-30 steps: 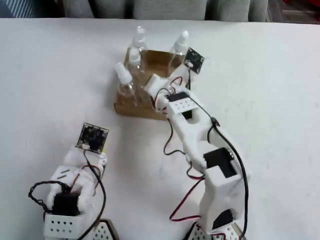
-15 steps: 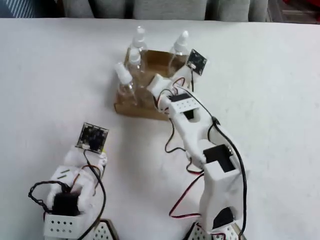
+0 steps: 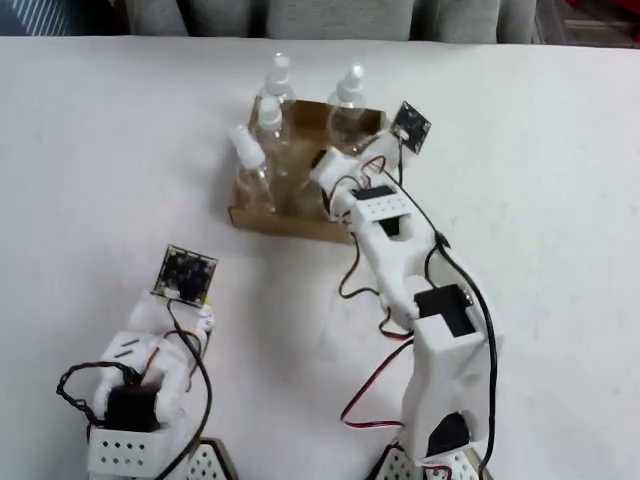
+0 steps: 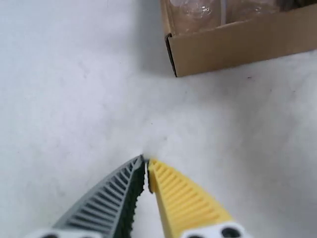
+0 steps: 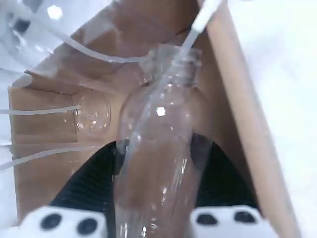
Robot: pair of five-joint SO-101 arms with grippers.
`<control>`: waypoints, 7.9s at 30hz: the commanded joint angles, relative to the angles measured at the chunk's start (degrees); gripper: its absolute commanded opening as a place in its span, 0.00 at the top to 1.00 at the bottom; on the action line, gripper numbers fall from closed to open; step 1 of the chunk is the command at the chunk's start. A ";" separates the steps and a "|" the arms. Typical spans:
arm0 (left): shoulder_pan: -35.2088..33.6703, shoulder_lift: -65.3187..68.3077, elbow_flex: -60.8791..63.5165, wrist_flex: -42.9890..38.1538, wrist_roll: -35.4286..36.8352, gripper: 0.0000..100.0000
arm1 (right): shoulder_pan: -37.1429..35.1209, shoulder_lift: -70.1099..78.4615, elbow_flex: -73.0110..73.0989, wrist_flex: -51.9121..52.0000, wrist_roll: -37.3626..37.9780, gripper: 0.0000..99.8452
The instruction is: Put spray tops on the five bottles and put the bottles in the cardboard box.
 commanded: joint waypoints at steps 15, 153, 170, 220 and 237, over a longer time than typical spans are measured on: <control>-0.31 -0.31 -0.09 -0.18 -0.53 0.98 | 2.33 -1.01 -2.55 1.54 0.44 0.98; -0.31 -0.31 -0.09 0.18 -0.44 0.98 | 34.51 -39.52 7.38 71.87 70.86 0.72; -0.22 -0.31 -0.09 0.18 -0.44 0.98 | 36.88 -64.31 26.73 69.32 73.32 0.78; 3.65 -0.31 -0.09 -0.26 -0.09 0.98 | 35.65 -28.26 25.14 36.62 64.70 0.98; 29.05 -0.22 -10.73 -5.10 12.57 0.98 | 64.57 -30.20 18.55 36.62 74.64 0.98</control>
